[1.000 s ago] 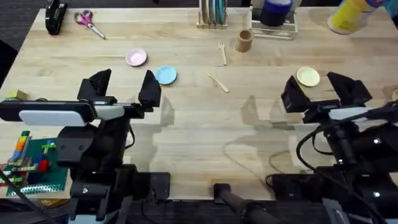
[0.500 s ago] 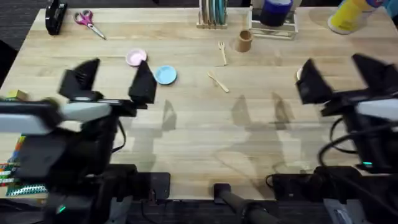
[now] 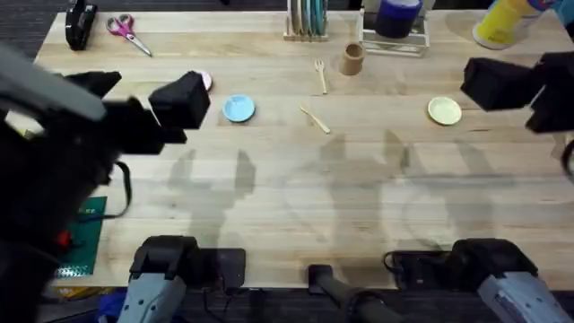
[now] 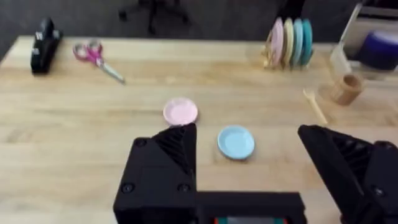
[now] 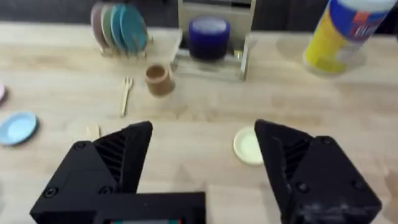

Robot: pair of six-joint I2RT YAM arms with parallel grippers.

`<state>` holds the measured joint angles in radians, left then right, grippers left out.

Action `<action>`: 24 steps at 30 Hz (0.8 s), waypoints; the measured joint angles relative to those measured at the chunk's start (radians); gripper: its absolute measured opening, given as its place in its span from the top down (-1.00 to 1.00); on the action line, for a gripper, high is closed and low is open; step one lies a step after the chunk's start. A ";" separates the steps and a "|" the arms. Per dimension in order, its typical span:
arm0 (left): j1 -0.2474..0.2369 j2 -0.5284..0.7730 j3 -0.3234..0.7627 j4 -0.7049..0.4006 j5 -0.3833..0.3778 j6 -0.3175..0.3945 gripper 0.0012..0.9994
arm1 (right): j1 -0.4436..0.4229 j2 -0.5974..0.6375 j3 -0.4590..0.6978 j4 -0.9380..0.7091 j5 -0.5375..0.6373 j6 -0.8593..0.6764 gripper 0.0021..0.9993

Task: Pick up a utensil and set it on the pink plate, then put the other utensil in the container.

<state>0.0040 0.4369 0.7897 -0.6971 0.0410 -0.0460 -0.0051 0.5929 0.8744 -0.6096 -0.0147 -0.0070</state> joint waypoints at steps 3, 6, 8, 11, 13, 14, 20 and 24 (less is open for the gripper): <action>0.000 0.125 0.122 -0.125 0.000 0.000 -0.99 | 0.000 0.126 0.131 -0.128 0.000 0.000 -1.00; 0.000 0.242 0.224 -0.241 0.000 0.000 -0.99 | 0.000 0.243 0.243 -0.241 0.000 0.000 -1.00; 0.000 0.321 0.286 -0.311 0.000 0.000 -0.99 | 0.000 0.319 0.311 -0.321 0.000 0.000 -1.00; 0.000 0.441 0.371 -0.393 0.002 0.000 -0.99 | 0.000 0.427 0.396 -0.417 0.000 0.000 -1.00; 0.000 0.514 0.415 -0.424 0.013 0.000 -0.99 | 0.000 0.491 0.437 -0.449 0.000 -0.002 -1.00; 0.000 0.550 0.436 -0.438 0.020 0.001 -0.99 | 0.002 0.520 0.451 -0.457 0.000 -0.005 -1.00; 0.000 0.709 0.498 -0.462 0.080 0.056 -0.99 | 0.038 0.621 0.470 -0.459 -0.029 -0.074 -1.00; 0.000 0.783 0.499 -0.463 0.108 0.085 -0.99 | 0.055 0.654 0.470 -0.460 -0.047 -0.105 -1.00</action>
<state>0.0040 1.2195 1.2888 -1.1599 0.1488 0.0392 0.0495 1.2468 1.3449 -1.0691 -0.0618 -0.1115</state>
